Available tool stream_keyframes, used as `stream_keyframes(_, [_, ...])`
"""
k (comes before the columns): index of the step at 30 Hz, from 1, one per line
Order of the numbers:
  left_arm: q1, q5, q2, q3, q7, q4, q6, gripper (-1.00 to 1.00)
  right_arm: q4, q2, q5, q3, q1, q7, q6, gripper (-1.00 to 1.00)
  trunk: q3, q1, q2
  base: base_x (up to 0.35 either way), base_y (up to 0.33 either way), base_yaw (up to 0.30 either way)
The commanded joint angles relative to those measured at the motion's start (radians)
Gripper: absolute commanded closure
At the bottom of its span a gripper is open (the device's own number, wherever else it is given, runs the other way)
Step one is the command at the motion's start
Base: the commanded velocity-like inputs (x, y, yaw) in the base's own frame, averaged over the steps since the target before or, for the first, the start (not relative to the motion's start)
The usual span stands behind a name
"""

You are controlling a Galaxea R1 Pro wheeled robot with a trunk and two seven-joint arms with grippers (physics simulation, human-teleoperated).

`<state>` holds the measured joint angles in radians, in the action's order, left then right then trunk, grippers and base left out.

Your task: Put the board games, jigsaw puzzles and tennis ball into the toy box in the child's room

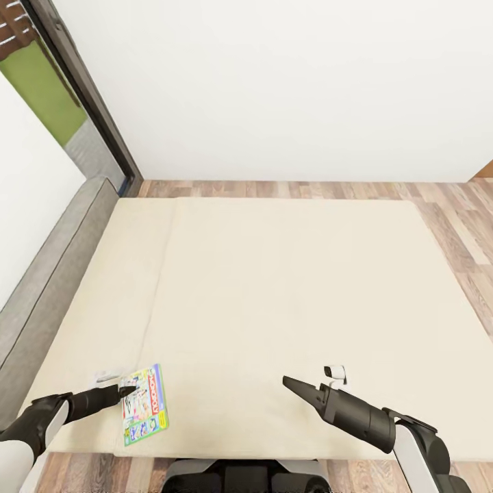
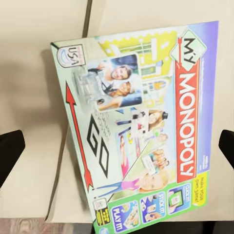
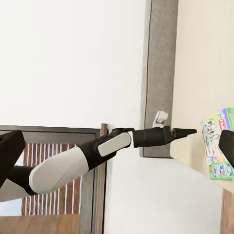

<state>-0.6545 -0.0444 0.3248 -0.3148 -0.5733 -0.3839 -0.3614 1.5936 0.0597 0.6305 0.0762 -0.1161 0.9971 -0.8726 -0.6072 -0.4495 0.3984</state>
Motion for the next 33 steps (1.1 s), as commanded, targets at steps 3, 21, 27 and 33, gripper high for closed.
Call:
stream_keyframes(3, [-0.001, -0.005, -0.002, -0.009, -0.003, -0.001, -0.006, -1.00, 0.000, 0.000, 0.002, 0.000, 0.000, 0.001, -0.005, -1.00, -0.006, 0.000, 0.002, 0.000, 0.000, 0.000])
stream_keyframes(21, [-0.001, -0.004, -0.006, -0.010, 0.019, -0.001, 0.016, -1.00, 0.000, 0.001, 0.002, 0.000, 0.000, 0.003, -0.004, -1.00, -0.035, 0.000, 0.002, 0.000, 0.000, 0.000])
stream_keyframes(27, [-0.001, -0.002, -0.005, -0.010, 0.019, -0.001, 0.024, -1.00, 0.000, 0.002, 0.003, -0.001, 0.000, 0.003, 0.022, -1.00, -0.038, 0.000, 0.002, 0.000, 0.000, 0.000])
stream_keyframes(33, [-0.001, -0.001, -0.002, -0.010, 0.009, -0.006, 0.028, -1.00, 0.000, 0.002, 0.002, -0.004, 0.000, -0.001, 0.070, -1.00, -0.038, 0.000, 0.002, 0.000, 0.000, 0.000])
